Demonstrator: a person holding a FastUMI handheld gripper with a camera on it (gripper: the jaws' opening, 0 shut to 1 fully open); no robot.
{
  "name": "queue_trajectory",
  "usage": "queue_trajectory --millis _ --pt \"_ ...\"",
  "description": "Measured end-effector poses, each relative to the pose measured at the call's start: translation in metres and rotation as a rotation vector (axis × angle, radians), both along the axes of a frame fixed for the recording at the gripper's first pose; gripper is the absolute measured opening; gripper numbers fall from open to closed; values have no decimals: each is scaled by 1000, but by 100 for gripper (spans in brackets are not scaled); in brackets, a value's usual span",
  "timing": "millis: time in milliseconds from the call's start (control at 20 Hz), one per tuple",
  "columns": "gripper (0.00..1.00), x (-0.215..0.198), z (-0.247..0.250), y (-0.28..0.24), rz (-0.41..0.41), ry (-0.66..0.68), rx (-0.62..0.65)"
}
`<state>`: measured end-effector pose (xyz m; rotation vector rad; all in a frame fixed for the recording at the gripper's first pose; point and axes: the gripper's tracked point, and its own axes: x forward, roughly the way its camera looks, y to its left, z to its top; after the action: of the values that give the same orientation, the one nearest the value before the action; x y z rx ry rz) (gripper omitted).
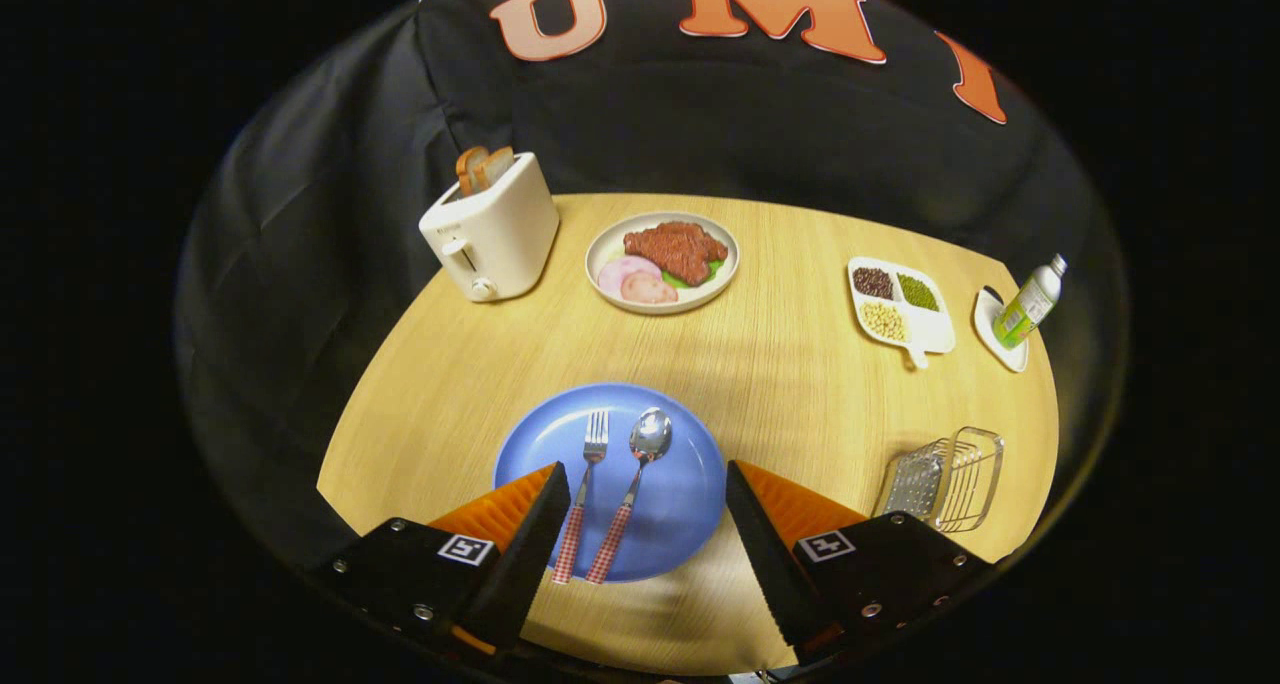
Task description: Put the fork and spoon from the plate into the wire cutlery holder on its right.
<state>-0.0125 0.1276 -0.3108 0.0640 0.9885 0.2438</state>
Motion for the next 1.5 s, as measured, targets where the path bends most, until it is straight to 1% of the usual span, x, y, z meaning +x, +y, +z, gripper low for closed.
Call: queue_trajectory --millis 150,300,450,550,600,750,850,900,950,1000,1100,1200,1350,1400,1500 --pt "91 -3 -23 10 23 91 -22" --pt "80 -9 -42 14 20 198 -58" --pt "75 -16 -60 14 47 290 -109" --pt "69 -19 -72 12 49 344 -144" --pt "67 -19 -76 14 55 358 -153" --pt "64 -20 -88 22 58 404 -165" --pt "59 -18 -95 23 51 435 -181" --pt "54 -18 -98 23 56 449 -199" --pt "52 -20 -101 23 66 469 -207" --pt "46 -23 -104 25 75 494 -211" --pt "36 -24 -108 29 74 523 -206" --pt "28 -21 -107 27 58 540 -215" --pt "21 -20 -109 25 14 572 -209" --pt "15 -20 -110 25 -7 584 -200" --pt "9 -20 -108 24 -28 596 -186"
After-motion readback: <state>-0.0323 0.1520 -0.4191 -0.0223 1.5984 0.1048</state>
